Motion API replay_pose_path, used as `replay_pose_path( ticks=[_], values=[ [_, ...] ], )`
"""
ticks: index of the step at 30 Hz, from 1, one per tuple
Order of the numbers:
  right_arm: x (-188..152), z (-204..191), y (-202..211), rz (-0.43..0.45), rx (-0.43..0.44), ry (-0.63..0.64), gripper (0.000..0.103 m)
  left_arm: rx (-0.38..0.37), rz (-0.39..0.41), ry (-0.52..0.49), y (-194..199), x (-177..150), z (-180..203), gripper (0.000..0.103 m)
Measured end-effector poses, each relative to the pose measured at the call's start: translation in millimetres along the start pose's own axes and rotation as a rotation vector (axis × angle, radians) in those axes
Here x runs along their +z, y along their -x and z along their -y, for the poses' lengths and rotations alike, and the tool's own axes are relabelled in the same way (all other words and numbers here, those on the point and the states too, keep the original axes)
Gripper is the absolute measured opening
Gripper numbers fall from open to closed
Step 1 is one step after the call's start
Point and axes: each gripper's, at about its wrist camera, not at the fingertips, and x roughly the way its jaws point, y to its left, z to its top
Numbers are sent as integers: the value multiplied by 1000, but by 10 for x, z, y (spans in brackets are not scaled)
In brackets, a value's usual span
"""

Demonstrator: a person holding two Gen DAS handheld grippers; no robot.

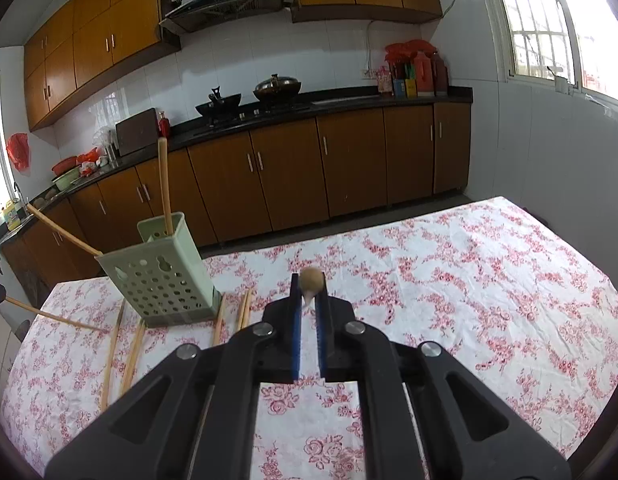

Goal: Organize utensils
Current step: 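Raise the right tool's chopstick above the green holder while the left tool raises its chopstick, then insert the right tool's chopstick into the holder and open while the left tool releases its chopstick there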

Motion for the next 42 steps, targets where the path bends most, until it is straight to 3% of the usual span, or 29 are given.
replay_pose_path(
  ticks=[9,21,25,32,42],
  values=[
    [250,-67,232,40,50,6,7,-40,40,-34,168,181,127,7],
    [799,-453,734,39,309,62,7,-166,150,-81,545,613,651,7],
    [1004,-617,774,69,349,73,7,-189,209,-85,569,797,886,7],
    [1296,-912,375,29,342,91,7,-163,284,-71,311,1021,1089,7],
    [1245,-1029,-222,-94,329,93,7,-125,251,-31,-217,955,1110,7]
  ],
)
